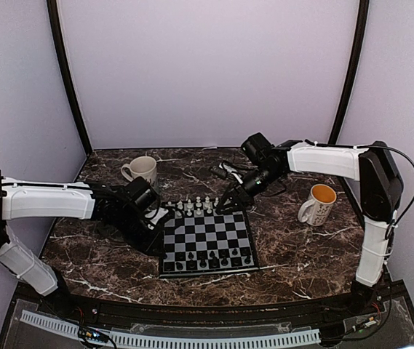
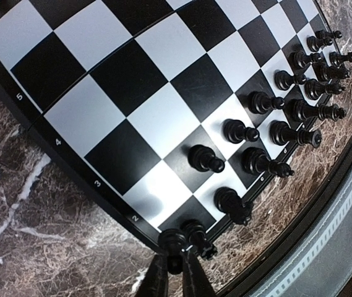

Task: Set up the chess pieces on the board
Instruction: Place the pawn at h8.

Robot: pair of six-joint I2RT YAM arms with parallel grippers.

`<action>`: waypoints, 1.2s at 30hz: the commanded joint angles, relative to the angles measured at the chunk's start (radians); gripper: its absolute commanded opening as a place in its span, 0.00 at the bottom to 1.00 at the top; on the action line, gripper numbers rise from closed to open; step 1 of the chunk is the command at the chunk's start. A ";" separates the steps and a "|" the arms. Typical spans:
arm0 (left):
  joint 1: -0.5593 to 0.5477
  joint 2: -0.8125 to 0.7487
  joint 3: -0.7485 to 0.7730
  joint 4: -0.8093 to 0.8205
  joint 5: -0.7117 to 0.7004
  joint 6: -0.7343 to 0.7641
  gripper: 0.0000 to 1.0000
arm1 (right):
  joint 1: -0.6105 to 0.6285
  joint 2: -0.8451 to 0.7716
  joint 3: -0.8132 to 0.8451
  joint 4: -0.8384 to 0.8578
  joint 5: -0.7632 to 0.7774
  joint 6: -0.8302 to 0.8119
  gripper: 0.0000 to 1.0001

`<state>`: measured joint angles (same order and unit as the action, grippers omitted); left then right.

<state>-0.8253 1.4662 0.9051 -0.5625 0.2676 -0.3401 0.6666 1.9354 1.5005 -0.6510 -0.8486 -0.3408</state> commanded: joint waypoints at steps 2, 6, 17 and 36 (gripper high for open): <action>-0.016 0.034 0.047 0.001 -0.011 0.025 0.10 | 0.001 -0.011 -0.012 0.000 -0.002 -0.016 0.39; -0.024 0.062 0.069 -0.001 -0.027 0.029 0.10 | 0.002 -0.009 -0.012 -0.002 -0.007 -0.019 0.38; -0.038 0.109 0.103 -0.026 -0.087 0.043 0.09 | 0.001 0.002 -0.017 -0.003 -0.012 -0.024 0.39; -0.061 0.165 0.133 -0.062 -0.111 0.062 0.13 | 0.001 0.009 -0.016 -0.009 -0.017 -0.033 0.39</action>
<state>-0.8791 1.6268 1.0130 -0.5858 0.1749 -0.2916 0.6666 1.9358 1.4914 -0.6525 -0.8497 -0.3622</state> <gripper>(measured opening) 0.111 0.386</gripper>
